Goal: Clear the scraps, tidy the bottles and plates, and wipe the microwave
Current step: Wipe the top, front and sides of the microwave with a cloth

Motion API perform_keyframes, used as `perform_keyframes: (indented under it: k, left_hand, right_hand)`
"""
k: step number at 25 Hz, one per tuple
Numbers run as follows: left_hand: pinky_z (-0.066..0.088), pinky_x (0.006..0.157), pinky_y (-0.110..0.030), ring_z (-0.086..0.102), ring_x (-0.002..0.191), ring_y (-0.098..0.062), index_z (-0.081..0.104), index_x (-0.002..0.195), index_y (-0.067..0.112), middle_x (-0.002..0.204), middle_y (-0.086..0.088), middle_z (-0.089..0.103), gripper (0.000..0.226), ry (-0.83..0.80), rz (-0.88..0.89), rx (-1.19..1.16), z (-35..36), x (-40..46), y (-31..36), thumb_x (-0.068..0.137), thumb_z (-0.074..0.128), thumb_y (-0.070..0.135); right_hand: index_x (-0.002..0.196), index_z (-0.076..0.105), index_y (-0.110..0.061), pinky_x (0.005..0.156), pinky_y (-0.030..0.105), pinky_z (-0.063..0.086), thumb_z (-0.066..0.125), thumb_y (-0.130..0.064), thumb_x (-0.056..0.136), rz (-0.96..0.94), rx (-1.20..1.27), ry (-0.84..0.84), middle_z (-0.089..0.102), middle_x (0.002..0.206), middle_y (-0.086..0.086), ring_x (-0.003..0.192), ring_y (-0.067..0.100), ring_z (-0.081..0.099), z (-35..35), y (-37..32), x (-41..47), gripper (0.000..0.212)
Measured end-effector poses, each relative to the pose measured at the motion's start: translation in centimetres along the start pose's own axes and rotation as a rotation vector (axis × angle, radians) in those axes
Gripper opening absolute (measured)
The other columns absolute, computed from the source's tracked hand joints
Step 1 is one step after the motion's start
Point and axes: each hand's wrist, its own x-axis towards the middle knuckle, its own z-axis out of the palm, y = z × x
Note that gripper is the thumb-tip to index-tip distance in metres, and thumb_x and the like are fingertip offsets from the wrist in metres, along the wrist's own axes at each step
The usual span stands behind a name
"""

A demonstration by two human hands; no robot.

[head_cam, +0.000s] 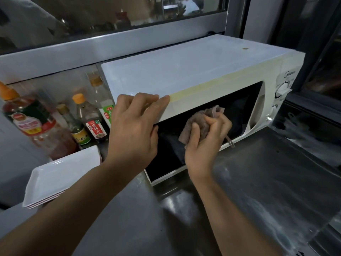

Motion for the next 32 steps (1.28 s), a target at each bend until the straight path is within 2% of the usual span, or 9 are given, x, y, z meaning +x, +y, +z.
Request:
perform_keyframes:
  k: [3, 6, 8, 10, 14, 22, 25, 27, 32]
  left_hand:
    - [0.033, 0.082, -0.033, 0.046, 0.098, -0.035, 0.057, 0.128, 0.009, 0.119, -0.012, 0.058, 0.056, 0.002, -0.013, -0.004, 0.0, 0.0, 0.0, 0.072, 0.061, 0.003]
    - [0.033, 0.080, -0.032, 0.044, 0.096, -0.032, 0.058, 0.127, 0.010, 0.118, -0.011, 0.059, 0.056, 0.019, -0.018, 0.004, 0.1, -0.1, 0.2, 0.072, 0.063, 0.001]
    - [0.030, 0.081, -0.029, 0.042, 0.097, -0.030, 0.058, 0.127, 0.011, 0.117, -0.010, 0.059, 0.056, 0.025, -0.027, 0.008, 0.2, -0.1, 0.2, 0.072, 0.064, 0.000]
    - [0.030, 0.081, -0.029, 0.043, 0.097, -0.032, 0.058, 0.127, 0.011, 0.117, -0.010, 0.059, 0.057, 0.028, -0.040, 0.010, 0.2, -0.1, 0.3, 0.072, 0.065, -0.002]
    - [0.033, 0.083, -0.034, 0.046, 0.096, -0.038, 0.059, 0.126, 0.009, 0.117, -0.013, 0.060, 0.057, 0.026, -0.028, 0.013, 0.3, -0.1, 0.4, 0.071, 0.063, -0.004]
    - [0.033, 0.078, -0.034, 0.048, 0.091, -0.037, 0.060, 0.124, 0.005, 0.115, -0.016, 0.061, 0.053, 0.063, 0.032, 0.046, 0.4, -0.2, 0.1, 0.072, 0.062, -0.004]
    - [0.038, 0.076, -0.038, 0.049, 0.091, -0.037, 0.061, 0.123, 0.005, 0.114, -0.016, 0.061, 0.051, 0.069, 0.038, 0.036, 0.4, -0.2, 0.1, 0.072, 0.059, -0.003]
    - [0.039, 0.075, -0.039, 0.049, 0.092, -0.038, 0.061, 0.123, 0.005, 0.114, -0.016, 0.061, 0.052, 0.075, 0.028, 0.019, 0.3, -0.2, 0.1, 0.072, 0.058, -0.003]
    - [0.039, 0.076, -0.039, 0.049, 0.095, -0.038, 0.059, 0.126, 0.006, 0.116, -0.014, 0.062, 0.054, 0.051, -0.002, 0.006, 0.1, -0.1, 0.3, 0.073, 0.060, -0.006]
  right_hand:
    - [0.103, 0.050, 0.010, 0.108, 0.029, 0.035, 0.051, 0.002, 0.090, 0.100, -0.089, -0.044, 0.033, 0.130, 0.020, 0.131, 0.030, 0.034, -1.0, 4.3, -3.1, 0.015]
    - [0.104, 0.046, 0.000, 0.104, 0.005, 0.027, 0.049, 0.002, 0.091, 0.189, -0.105, -0.131, 0.031, 0.132, 0.016, 0.135, 0.026, 0.030, -2.5, 7.4, -3.5, 0.013]
    - [0.101, 0.044, -0.007, 0.102, 0.002, 0.024, 0.049, 0.001, 0.091, 0.175, -0.134, -0.133, 0.033, 0.129, 0.012, 0.135, 0.022, 0.030, -3.3, 8.5, -2.7, 0.014]
    - [0.102, 0.045, -0.001, 0.102, 0.002, 0.023, 0.048, 0.004, 0.090, 0.165, -0.179, -0.064, 0.037, 0.124, 0.014, 0.132, 0.027, 0.035, -4.1, 9.7, -0.9, 0.013]
    - [0.106, 0.046, 0.006, 0.084, -0.010, 0.024, 0.047, 0.002, 0.092, 0.253, -0.240, 0.036, 0.039, 0.127, 0.024, 0.120, 0.029, 0.047, -6.2, 11.5, 3.0, 0.015]
    - [0.115, 0.054, 0.010, 0.090, -0.007, 0.026, 0.050, 0.001, 0.092, 0.409, -0.259, 0.306, 0.043, 0.127, 0.027, 0.111, 0.016, 0.045, -5.6, 12.3, 4.5, 0.025]
    - [0.119, 0.053, 0.005, 0.100, 0.028, 0.043, 0.043, -0.001, 0.095, 0.485, -0.214, 0.264, 0.051, 0.124, 0.029, 0.111, 0.037, 0.054, -4.7, 12.1, 4.0, 0.027]
    - [0.131, 0.046, -0.003, 0.090, 0.015, 0.036, 0.039, -0.005, 0.096, 0.523, -0.283, 0.268, 0.052, 0.131, 0.023, 0.116, 0.034, 0.053, -4.0, 11.3, 3.2, 0.036]
    - [0.137, 0.044, -0.007, 0.077, 0.006, 0.028, 0.042, -0.004, 0.095, 0.602, -0.264, 0.232, 0.055, 0.132, 0.018, 0.120, 0.030, 0.053, -3.6, 10.2, 2.0, 0.042]
